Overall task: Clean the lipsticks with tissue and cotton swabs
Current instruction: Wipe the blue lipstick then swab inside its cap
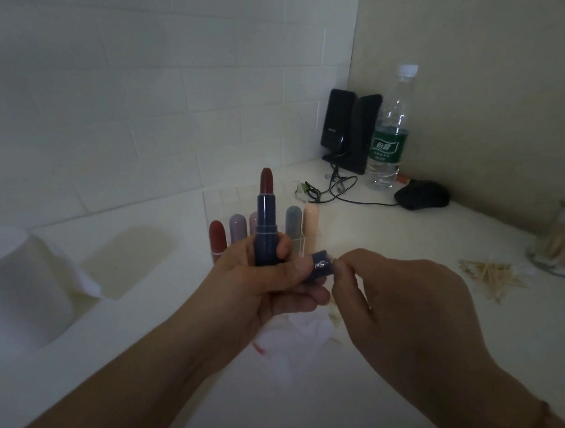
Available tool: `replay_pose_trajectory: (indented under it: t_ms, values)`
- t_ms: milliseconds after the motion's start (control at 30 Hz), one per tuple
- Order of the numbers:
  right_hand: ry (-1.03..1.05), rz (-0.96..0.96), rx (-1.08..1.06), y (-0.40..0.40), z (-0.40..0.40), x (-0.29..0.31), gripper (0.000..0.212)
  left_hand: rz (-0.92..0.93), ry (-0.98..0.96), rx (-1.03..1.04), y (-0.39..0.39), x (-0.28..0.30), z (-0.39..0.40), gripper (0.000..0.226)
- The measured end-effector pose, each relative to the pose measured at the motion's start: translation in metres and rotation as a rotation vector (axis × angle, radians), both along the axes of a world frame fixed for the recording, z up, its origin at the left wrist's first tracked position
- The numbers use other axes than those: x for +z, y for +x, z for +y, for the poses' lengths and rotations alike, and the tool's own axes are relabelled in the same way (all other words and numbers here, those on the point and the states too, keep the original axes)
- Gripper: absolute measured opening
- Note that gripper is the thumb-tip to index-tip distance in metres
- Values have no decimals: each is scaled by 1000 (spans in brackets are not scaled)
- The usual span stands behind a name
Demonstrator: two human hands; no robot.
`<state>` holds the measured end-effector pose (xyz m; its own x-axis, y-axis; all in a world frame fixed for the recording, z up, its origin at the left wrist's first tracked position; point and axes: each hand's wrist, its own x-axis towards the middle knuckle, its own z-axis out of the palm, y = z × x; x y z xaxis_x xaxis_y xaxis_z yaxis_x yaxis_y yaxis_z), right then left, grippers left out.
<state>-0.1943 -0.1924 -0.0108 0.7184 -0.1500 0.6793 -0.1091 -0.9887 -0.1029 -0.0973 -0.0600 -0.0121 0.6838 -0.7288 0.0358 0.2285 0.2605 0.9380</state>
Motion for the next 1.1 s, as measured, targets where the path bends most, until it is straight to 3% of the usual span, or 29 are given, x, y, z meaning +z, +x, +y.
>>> replay_pose_trajectory:
  t_ms: [267,600,1100]
  values:
    - [405,-162,191,0,-18,5,35,98,-135,-51,1,-1,2,16]
    - [265,-127,155,-6,-10,8,16,5,-102,23,-2,1,1,27]
    - [123,-15,22,-7,-4,7,20,-61,-13,87,4,-7,-1,40]
